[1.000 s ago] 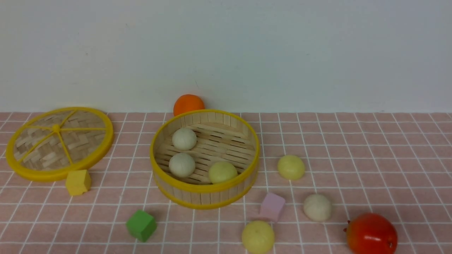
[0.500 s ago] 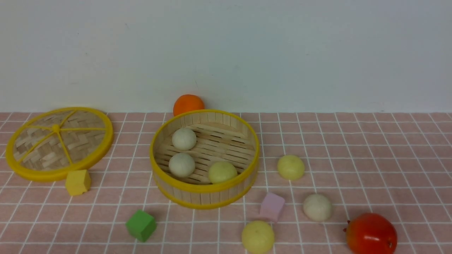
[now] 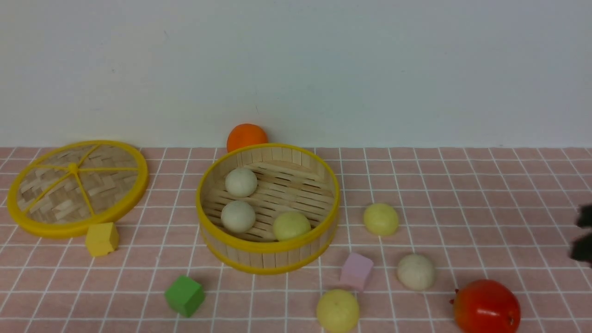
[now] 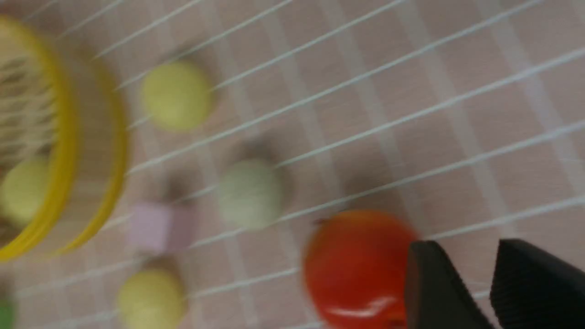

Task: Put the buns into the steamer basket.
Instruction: Use the right arm to grab a steamed stuffed bun

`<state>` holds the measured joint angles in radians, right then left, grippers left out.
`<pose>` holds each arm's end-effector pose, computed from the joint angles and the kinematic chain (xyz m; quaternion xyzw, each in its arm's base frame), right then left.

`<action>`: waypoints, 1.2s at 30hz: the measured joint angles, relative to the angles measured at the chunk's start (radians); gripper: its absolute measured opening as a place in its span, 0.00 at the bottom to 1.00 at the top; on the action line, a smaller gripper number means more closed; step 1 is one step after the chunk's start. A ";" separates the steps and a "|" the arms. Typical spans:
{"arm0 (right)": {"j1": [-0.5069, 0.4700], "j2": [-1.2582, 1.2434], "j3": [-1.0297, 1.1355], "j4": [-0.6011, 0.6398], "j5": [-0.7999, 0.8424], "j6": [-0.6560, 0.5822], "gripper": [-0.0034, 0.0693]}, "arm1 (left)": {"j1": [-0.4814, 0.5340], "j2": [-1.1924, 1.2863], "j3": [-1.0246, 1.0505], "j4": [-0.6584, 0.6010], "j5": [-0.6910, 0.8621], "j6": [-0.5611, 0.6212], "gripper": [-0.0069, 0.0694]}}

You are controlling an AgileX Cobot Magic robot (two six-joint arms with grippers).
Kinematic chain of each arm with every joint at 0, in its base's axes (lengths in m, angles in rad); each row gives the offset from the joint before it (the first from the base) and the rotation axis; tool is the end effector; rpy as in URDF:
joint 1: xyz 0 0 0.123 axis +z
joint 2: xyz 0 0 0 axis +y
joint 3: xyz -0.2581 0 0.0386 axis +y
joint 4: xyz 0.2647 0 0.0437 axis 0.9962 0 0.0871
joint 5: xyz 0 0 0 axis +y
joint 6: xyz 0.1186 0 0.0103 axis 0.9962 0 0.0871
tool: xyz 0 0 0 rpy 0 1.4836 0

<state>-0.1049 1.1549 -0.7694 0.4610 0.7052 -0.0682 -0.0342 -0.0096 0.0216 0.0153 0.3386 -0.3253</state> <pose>0.2612 0.0070 0.2229 0.1427 0.9322 0.1666 0.2879 0.1216 -0.0036 0.1686 -0.1110 0.7860 -0.1024 0.5995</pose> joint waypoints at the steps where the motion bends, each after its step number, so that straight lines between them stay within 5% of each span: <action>1: 0.012 0.042 -0.032 0.046 0.023 -0.049 0.38 | 0.000 0.000 0.000 0.000 0.000 0.000 0.12; 6: 0.156 0.221 -0.155 0.093 0.073 -0.109 0.38 | 0.000 0.000 0.000 0.000 0.000 0.000 0.13; 13: 0.371 0.395 -0.329 -0.055 0.105 0.038 0.38 | 0.000 0.000 0.000 0.000 0.000 0.000 0.13; 36: 0.389 0.537 -0.409 -0.067 0.108 0.111 0.38 | 0.000 0.000 0.000 0.000 0.000 0.000 0.15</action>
<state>0.2843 1.6918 -1.1787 0.3937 0.8128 0.0423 -0.0342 -0.0096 0.0216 0.0153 0.3386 -0.3253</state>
